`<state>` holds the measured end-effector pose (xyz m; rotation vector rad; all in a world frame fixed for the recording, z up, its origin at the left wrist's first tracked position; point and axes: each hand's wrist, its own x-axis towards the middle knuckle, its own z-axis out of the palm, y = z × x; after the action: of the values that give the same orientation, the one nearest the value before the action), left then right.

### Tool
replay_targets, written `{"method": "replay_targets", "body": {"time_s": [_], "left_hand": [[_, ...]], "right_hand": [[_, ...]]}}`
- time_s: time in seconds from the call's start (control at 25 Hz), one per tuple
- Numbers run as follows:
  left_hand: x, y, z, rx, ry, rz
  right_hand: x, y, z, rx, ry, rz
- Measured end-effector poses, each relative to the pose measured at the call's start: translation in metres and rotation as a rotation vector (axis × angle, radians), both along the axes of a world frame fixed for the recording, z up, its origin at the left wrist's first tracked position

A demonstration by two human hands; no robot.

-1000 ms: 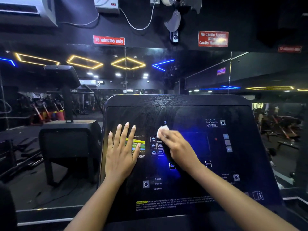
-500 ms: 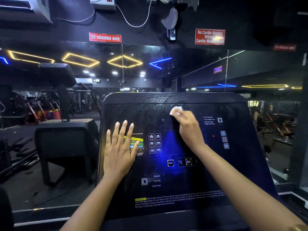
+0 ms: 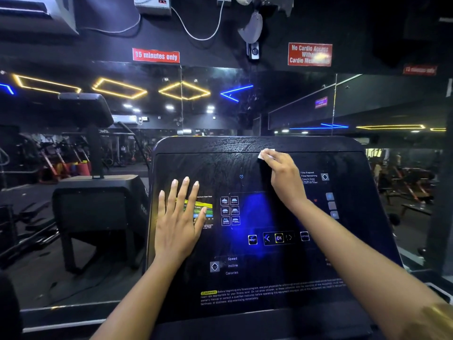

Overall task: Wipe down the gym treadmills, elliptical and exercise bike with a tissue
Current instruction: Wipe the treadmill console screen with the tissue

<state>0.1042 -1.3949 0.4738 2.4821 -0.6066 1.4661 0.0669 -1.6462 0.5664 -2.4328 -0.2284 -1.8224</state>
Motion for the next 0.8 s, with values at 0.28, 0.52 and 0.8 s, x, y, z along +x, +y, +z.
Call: {"method": "replay_targets", "body": {"time_s": [0.28,0.52,0.8], "left_hand": [[0.0,0.0,0.0,-0.011,-0.016,-0.022],[-0.013,-0.015,-0.002,0.009,-0.103,-0.162],[-0.021,-0.042,-0.02,0.144,-0.099,-0.108]], "right_hand": [[-0.044,0.032,-0.101,-0.257,0.099,0.171],[-0.07,0.022,-0.119,-0.358,0.138,0.233],[-0.024,-0.022,-0.026,0.074,0.057,-0.026]]}}
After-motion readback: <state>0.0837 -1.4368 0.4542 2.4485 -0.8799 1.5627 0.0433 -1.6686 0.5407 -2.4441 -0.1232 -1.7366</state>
